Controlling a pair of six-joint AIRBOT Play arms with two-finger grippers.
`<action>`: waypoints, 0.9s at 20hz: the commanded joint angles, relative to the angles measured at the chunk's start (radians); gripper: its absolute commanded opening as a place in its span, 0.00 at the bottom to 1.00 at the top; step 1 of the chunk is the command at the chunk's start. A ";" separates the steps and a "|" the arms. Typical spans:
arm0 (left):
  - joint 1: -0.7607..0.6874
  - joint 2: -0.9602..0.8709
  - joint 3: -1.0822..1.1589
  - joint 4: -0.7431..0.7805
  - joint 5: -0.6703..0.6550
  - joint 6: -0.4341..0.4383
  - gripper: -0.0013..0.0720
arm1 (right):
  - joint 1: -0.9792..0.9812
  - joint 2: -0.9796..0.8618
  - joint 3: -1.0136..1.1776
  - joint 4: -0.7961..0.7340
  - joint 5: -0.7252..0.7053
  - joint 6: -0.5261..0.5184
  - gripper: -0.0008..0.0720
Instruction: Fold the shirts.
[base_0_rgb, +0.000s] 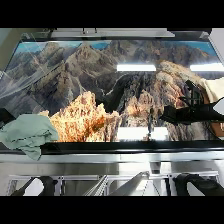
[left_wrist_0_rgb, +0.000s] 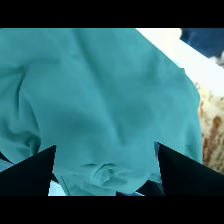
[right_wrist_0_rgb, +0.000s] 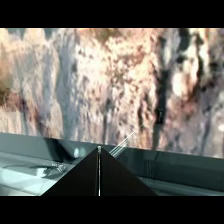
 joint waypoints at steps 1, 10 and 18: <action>0.006 -0.146 0.000 0.021 -0.008 -0.008 0.98 | 0.000 0.000 0.000 0.000 -0.001 0.000 0.03; 0.004 -0.314 0.000 0.019 -0.056 -0.007 0.02 | 0.000 0.000 0.000 0.000 0.003 0.000 0.03; -0.265 -0.166 0.291 -0.363 -0.153 0.079 0.04 | 0.000 0.000 0.000 0.041 0.003 0.000 0.03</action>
